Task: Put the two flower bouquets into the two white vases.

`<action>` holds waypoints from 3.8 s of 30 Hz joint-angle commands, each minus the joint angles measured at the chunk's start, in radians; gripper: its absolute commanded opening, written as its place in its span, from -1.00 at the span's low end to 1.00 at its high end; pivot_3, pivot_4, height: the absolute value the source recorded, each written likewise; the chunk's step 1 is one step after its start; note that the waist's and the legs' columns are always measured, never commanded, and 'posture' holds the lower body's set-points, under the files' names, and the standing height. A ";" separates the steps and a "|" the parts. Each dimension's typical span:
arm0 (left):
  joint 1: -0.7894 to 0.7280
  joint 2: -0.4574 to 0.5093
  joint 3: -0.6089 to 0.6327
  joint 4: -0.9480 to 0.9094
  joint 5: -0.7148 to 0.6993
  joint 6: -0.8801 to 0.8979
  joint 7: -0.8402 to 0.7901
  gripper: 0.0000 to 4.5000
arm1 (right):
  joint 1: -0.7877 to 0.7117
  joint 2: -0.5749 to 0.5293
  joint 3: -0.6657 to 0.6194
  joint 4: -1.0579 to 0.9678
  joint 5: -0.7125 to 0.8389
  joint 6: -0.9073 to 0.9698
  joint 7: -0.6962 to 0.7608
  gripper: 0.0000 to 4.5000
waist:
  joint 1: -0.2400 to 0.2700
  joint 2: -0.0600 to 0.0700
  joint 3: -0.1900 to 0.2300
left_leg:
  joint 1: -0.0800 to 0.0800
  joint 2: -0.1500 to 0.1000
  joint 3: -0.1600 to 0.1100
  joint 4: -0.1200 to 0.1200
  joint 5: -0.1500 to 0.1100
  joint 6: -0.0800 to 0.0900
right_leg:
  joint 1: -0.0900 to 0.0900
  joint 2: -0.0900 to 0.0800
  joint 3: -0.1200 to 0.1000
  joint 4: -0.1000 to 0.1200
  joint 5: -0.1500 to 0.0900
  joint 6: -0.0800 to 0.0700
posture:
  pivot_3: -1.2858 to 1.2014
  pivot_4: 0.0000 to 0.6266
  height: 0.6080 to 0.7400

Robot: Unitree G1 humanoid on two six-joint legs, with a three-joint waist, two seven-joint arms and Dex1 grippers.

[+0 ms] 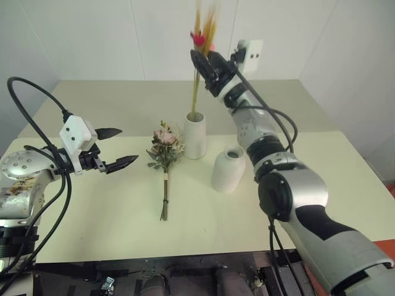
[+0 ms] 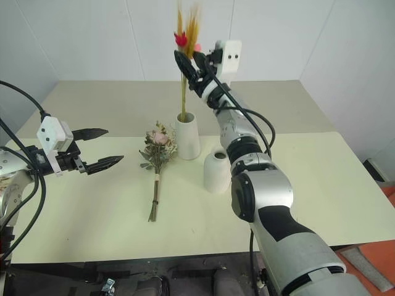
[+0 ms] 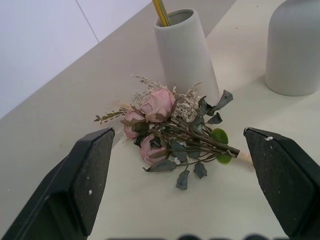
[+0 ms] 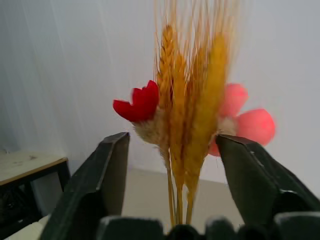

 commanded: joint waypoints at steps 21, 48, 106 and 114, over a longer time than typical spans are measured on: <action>-0.253 -0.350 -0.063 -0.412 -0.035 0.934 0.691 1.00 | 0.654 -0.500 0.055 -1.498 0.055 0.904 -0.078 0.98 | 0.047 -0.001 0.000 | 0.000 -0.001 -0.001 0.002 0.000 0.000 | 0.001 0.000 0.000 0.002 -0.001 0.001 | 0.03 -0.52 1.00; -0.430 -0.586 -0.205 0.003 -0.057 1.329 0.977 0.60 | 1.306 -0.897 -0.419 -1.652 0.315 1.083 0.241 1.00 | 0.056 -0.001 0.000 | 0.005 -0.012 -0.014 0.002 0.000 0.000 | 0.007 -0.001 0.002 -0.002 -0.005 0.010 | 0.03 -0.52 1.00; -0.730 -0.888 -0.124 0.524 -0.245 -0.021 -0.047 -0.96 | 1.802 -0.729 -0.730 -1.830 0.248 0.913 0.182 1.00 | 0.080 -0.002 0.001 | 0.003 -0.021 -0.024 0.010 -0.001 0.001 | 0.017 -0.003 0.004 -0.009 -0.009 0.011 | 0.03 -0.52 1.00; -0.738 -0.933 -0.092 0.614 -0.250 -0.074 -0.089 -0.96 | 1.768 -0.731 -0.726 -1.842 0.257 0.921 0.126 1.00 | 0.081 -0.002 0.001 | 0.003 -0.021 -0.024 0.010 -0.001 0.001 | 0.017 -0.003 0.004 -0.009 -0.010 0.011 | 0.03 -0.52 1.00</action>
